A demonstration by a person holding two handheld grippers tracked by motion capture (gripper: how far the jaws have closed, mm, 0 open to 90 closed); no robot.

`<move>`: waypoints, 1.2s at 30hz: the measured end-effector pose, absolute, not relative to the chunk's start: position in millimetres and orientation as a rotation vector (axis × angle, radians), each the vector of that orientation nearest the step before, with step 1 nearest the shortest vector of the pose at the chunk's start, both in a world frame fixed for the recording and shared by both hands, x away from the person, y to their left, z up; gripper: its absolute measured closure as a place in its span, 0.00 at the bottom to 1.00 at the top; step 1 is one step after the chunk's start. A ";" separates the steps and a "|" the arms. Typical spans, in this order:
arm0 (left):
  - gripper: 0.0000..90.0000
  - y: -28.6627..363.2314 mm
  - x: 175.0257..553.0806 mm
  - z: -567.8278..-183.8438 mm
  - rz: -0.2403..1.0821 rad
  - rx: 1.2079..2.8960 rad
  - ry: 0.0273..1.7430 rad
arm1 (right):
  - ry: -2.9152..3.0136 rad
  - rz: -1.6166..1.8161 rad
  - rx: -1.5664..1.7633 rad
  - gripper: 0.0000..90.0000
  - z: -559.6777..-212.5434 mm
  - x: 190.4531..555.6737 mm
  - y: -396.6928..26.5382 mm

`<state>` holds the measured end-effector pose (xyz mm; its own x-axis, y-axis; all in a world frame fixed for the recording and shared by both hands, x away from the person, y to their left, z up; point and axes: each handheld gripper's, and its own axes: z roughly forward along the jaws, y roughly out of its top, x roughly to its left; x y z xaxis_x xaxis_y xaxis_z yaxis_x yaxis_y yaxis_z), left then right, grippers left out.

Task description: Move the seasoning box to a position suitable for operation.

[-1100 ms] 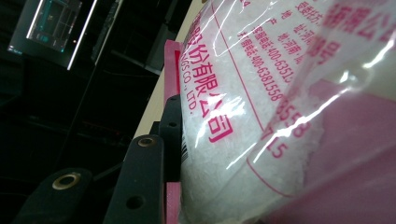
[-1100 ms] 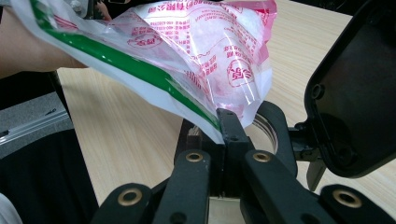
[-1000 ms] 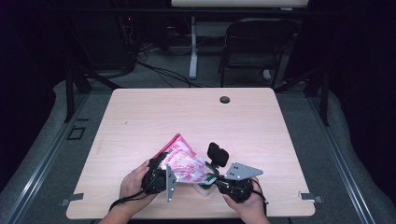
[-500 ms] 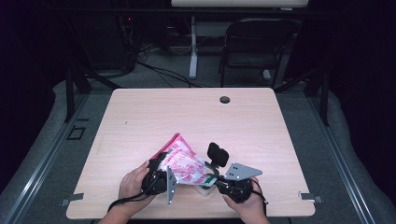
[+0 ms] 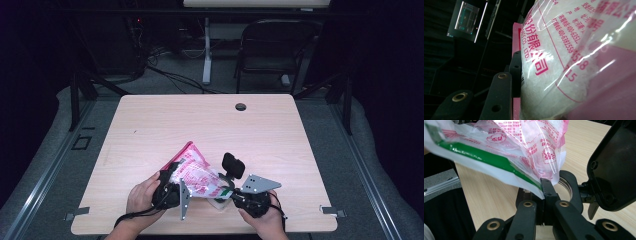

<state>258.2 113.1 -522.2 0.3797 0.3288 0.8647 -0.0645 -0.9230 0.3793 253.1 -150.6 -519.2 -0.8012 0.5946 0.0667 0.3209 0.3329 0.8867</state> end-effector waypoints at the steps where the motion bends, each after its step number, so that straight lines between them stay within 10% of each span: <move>1: 0.74 113.1 258.0 -521.9 1.561 2.293 0.230 | 2.330 1.455 0.821 1.00 -519.2 252.9 -150.4; 36: 0.74 114.8 256.7 -518.0 1.614 2.282 0.199 | 2.295 1.439 0.796 0.88 -511.3 245.9 -148.9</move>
<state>256.7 114.8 -518.0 0.3456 0.3039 0.8878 -0.0793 -0.9333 0.3503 245.9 -148.9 -511.3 -0.7948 0.6063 0.0262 0.2878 0.3385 0.8959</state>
